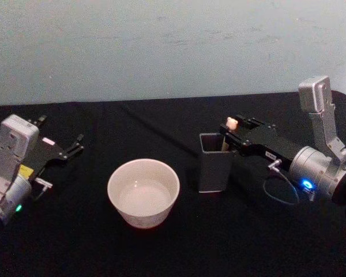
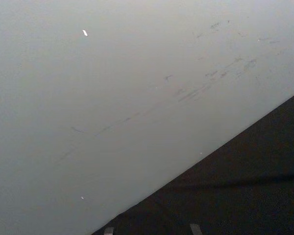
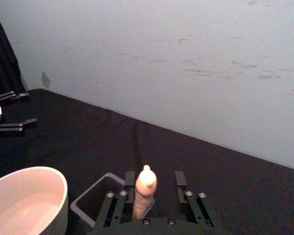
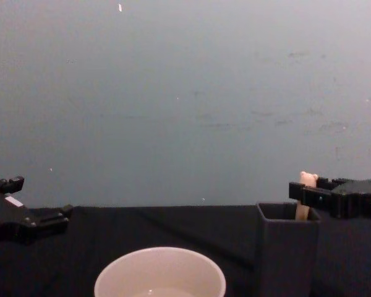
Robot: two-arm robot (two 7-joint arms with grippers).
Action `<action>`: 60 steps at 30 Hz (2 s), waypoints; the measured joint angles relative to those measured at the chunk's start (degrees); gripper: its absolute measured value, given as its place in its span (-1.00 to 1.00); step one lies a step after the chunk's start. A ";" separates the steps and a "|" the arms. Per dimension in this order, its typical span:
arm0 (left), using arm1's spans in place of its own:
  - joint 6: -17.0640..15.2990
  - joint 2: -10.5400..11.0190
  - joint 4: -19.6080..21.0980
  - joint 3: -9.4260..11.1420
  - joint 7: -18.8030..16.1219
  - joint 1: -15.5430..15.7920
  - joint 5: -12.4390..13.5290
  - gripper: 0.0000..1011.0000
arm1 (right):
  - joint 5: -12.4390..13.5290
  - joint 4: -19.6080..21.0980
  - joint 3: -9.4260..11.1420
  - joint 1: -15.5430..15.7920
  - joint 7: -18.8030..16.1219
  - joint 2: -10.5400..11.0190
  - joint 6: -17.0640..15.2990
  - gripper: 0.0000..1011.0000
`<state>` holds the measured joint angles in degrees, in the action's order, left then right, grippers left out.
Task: Pick up the stirring spoon with one hand, stir inside the cup, then place it back in its original position.
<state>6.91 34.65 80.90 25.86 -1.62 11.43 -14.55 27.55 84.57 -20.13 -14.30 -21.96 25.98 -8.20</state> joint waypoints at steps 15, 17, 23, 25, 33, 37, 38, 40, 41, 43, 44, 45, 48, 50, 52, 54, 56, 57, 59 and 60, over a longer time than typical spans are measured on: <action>0.00 0.00 0.00 0.00 0.00 0.00 0.00 0.98 | 0.02 0.00 0.00 0.00 0.00 0.00 0.06 -0.57; 0.00 0.00 0.00 0.00 0.00 0.00 0.00 0.98 | 0.02 0.00 0.00 0.00 0.00 0.00 0.06 -0.57; 0.00 0.00 0.00 0.00 0.00 0.00 0.00 0.98 | 0.01 -0.01 0.00 0.00 0.00 0.00 0.06 -0.57; 0.00 0.00 0.00 0.00 0.00 0.01 0.00 0.98 | 0.00 -0.01 0.00 0.00 0.00 0.00 0.06 -0.57; 0.00 0.00 0.00 0.00 0.00 0.00 0.00 0.98 | 0.00 -0.01 0.00 0.00 0.00 0.00 0.03 -0.57; 0.00 0.00 0.00 0.00 0.00 0.01 0.00 0.98 | 0.04 0.08 0.00 0.07 -0.27 0.03 0.03 -0.57; 0.00 0.00 0.00 0.00 0.00 0.00 0.00 0.98 | 0.09 0.18 0.00 0.12 -0.48 0.05 0.00 -0.57; 0.00 0.00 0.00 0.00 0.00 0.00 0.00 0.98 | 0.40 0.39 0.01 0.20 -0.91 0.09 -0.14 -0.57; 0.00 0.00 0.00 0.00 0.00 0.01 0.00 0.98 | 0.81 0.71 0.02 0.31 -1.27 0.15 -0.33 -0.57; 0.00 0.00 0.00 0.00 0.00 0.00 0.00 0.98 | 1.46 1.27 0.09 0.51 -1.68 0.22 -0.55 -0.57; 0.00 0.00 0.00 0.00 0.00 0.00 0.00 0.98 | 1.65 1.42 0.11 0.56 -1.81 0.25 -0.63 -0.57; 0.00 0.00 0.00 0.00 0.00 0.00 0.00 0.98 | 1.80 1.58 0.12 0.60 -1.89 0.28 -0.68 -0.57; 0.00 0.00 0.00 0.00 0.00 0.01 0.00 0.98 | 2.65 2.29 0.22 0.78 -2.01 0.41 -0.96 -0.57; 0.00 0.00 0.00 0.00 0.00 0.00 0.00 0.98 | 3.30 2.88 0.36 0.88 -2.01 0.47 -1.08 -0.57; 0.00 0.00 0.00 0.00 0.00 0.00 0.00 0.98 | 3.86 3.47 0.48 0.98 -1.96 0.60 -1.13 -0.57; 0.00 0.00 0.00 0.00 0.00 0.00 0.00 0.98 | 4.21 3.92 0.59 1.03 -1.92 0.73 -1.13 -0.57; 0.00 0.00 0.00 0.00 0.00 0.00 0.00 0.98 | 4.69 4.63 0.77 1.12 -1.71 0.98 -1.13 -0.57; 0.00 0.00 0.00 0.00 0.00 0.00 0.00 0.98 | 4.85 4.88 0.85 1.14 -1.61 1.05 -1.13 -0.57; 0.00 0.00 0.00 0.00 0.00 0.00 0.00 0.98 | 5.43 5.78 1.23 1.18 -1.40 1.33 -1.12 -0.57; 0.00 0.00 0.00 0.00 0.00 0.00 0.00 0.98 | 5.62 6.04 1.36 1.19 -1.31 1.42 -1.12 -0.57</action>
<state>6.91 34.64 80.90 25.86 -1.62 11.43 -14.55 33.18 90.61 -18.77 -13.11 -23.26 27.40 -9.32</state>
